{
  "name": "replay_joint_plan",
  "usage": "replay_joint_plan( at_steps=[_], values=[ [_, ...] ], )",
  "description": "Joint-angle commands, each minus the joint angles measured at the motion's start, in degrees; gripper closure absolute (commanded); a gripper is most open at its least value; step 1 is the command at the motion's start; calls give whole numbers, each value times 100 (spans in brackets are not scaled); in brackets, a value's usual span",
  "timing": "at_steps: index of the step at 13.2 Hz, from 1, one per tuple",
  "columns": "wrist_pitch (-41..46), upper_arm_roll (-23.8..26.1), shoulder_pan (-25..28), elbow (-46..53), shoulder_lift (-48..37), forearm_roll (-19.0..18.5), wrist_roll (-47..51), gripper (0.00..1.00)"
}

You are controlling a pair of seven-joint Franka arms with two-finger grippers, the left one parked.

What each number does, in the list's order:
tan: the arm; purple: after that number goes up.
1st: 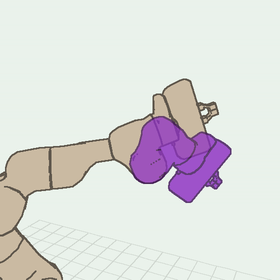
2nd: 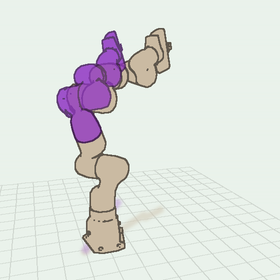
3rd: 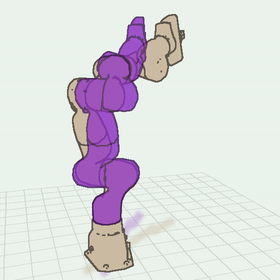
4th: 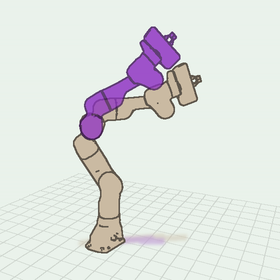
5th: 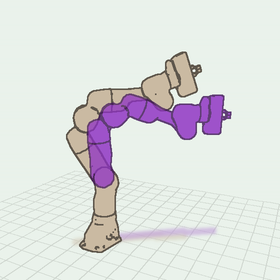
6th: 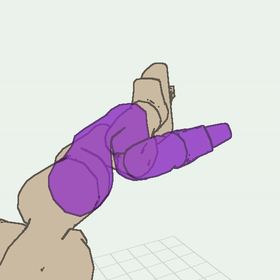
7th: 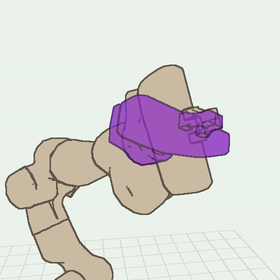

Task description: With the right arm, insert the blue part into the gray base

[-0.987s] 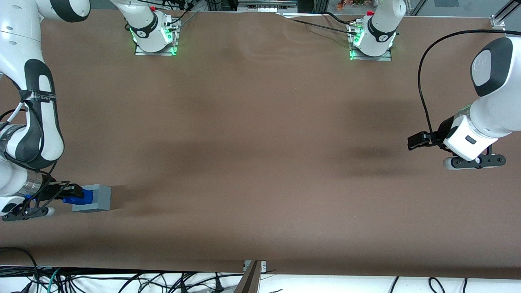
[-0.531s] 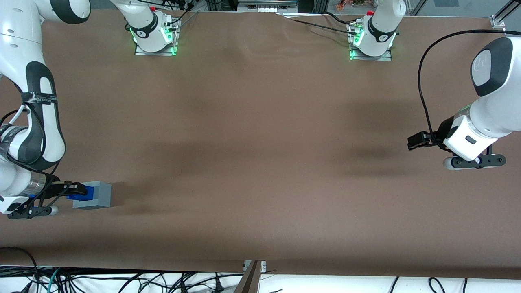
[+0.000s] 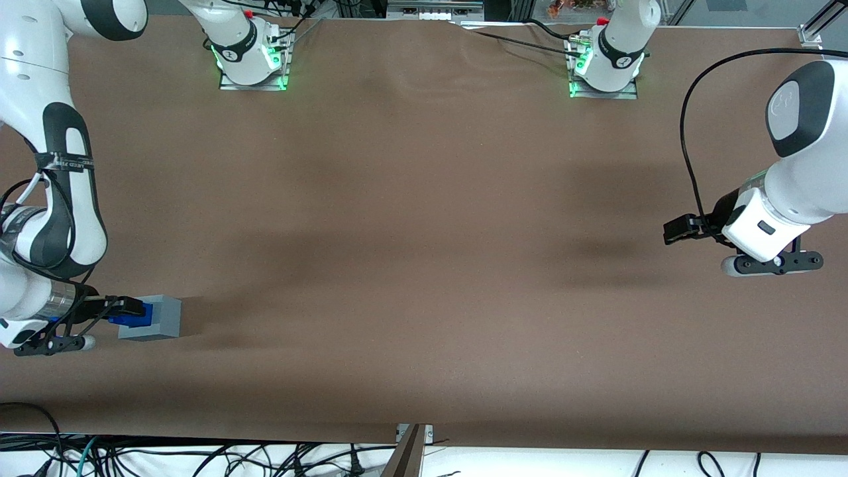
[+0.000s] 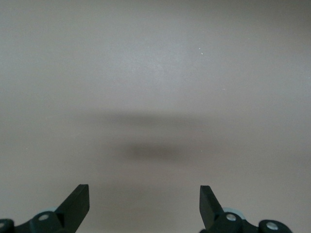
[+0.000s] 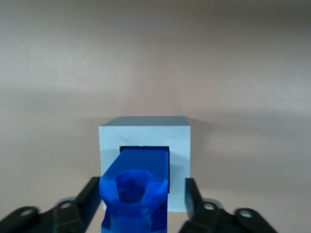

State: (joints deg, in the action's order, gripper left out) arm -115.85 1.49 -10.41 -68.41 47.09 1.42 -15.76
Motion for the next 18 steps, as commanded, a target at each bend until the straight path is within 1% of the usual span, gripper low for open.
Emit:
replay_joint_plan(
  at_steps=[1,3,6,10,11,13,16,18],
  values=[
    [-77,62,-5,213,-15,-37,29,1],
    [-87,80,39,432,-59,-28,11,1],
    [149,220,74,442,-532,25,11,1],
    [1728,290,100,416,-1217,25,81,1],
    [2002,282,127,381,-1367,16,81,1],
    [2075,282,127,93,-1832,-37,55,1],
    [1996,282,127,-1198,-3088,-63,72,1],
    [1996,264,118,-1333,-3476,-54,64,1]
  ],
)
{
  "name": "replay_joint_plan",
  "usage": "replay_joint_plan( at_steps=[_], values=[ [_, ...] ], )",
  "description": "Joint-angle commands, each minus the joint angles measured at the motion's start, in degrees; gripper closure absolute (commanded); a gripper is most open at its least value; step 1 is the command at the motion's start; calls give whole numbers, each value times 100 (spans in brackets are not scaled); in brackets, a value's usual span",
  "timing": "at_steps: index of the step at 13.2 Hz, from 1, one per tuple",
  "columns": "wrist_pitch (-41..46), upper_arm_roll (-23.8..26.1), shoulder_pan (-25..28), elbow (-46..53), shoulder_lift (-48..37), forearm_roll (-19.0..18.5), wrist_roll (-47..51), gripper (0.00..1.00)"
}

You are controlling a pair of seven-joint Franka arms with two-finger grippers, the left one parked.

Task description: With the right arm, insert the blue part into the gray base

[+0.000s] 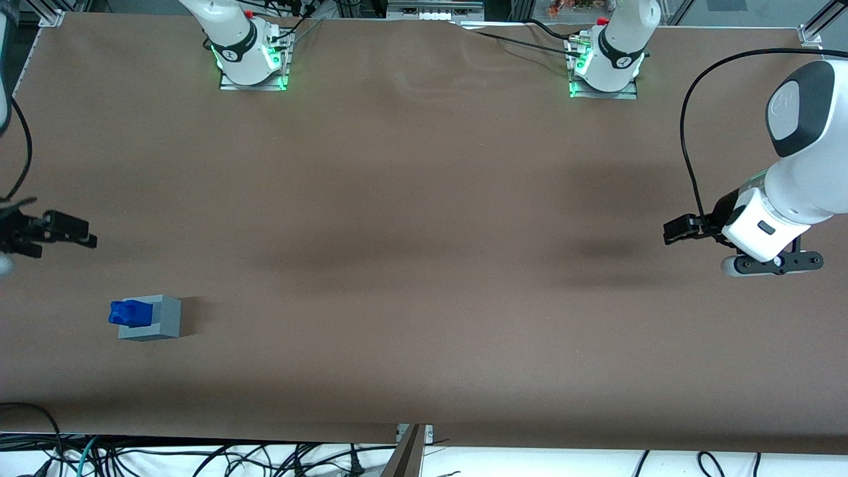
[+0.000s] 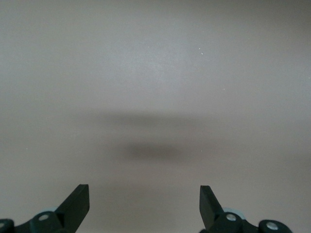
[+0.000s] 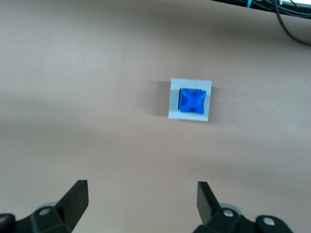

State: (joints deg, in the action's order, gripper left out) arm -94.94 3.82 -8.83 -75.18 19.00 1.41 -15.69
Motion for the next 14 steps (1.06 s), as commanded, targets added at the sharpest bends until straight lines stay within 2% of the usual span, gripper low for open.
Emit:
replay_joint_plan(
  at_steps=[1,4,6,14],
  values=[
    [-121,-12,-49,-726,-817,-62,40,1],
    [-270,-30,-23,-1402,-1284,-219,92,1],
    [-200,-21,13,-1648,-1442,-290,731,1],
    [-200,-30,-40,-1474,-1276,-282,734,1]
  ],
)
